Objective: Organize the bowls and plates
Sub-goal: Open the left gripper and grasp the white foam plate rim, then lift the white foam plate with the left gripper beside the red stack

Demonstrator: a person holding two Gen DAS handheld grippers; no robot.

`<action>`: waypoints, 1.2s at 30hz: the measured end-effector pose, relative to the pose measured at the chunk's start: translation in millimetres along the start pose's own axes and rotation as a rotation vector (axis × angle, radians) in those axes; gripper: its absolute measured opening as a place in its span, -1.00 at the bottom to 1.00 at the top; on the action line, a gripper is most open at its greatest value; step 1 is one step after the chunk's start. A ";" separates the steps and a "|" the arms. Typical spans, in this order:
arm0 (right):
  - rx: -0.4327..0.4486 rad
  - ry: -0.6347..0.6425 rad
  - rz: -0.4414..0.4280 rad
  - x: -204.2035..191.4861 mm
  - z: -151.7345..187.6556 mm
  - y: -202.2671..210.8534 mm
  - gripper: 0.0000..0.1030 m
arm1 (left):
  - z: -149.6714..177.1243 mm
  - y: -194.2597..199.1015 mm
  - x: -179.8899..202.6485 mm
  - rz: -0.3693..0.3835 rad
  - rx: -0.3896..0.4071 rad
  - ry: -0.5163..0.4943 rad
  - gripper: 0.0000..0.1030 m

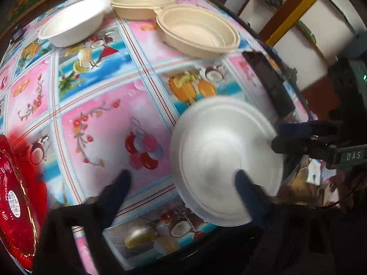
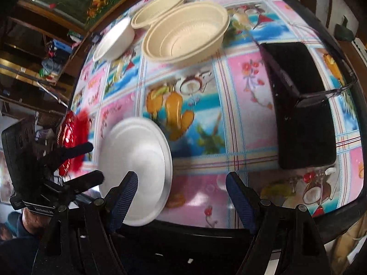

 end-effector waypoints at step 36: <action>-0.060 0.068 -0.034 -41.9 -18.1 -29.0 -0.75 | -14.0 11.0 -29.8 -0.127 0.065 -0.008 0.34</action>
Point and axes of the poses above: each gripper's, at about its wrist camera, not at the fingertips, and y roughly against the way its jaws point, x to its right, z to its underside, the point moved 10 cm from there along -y, roughly the way its jaws point, and after that the axes turned 11 degrees about -y, right-handed, at the moved point
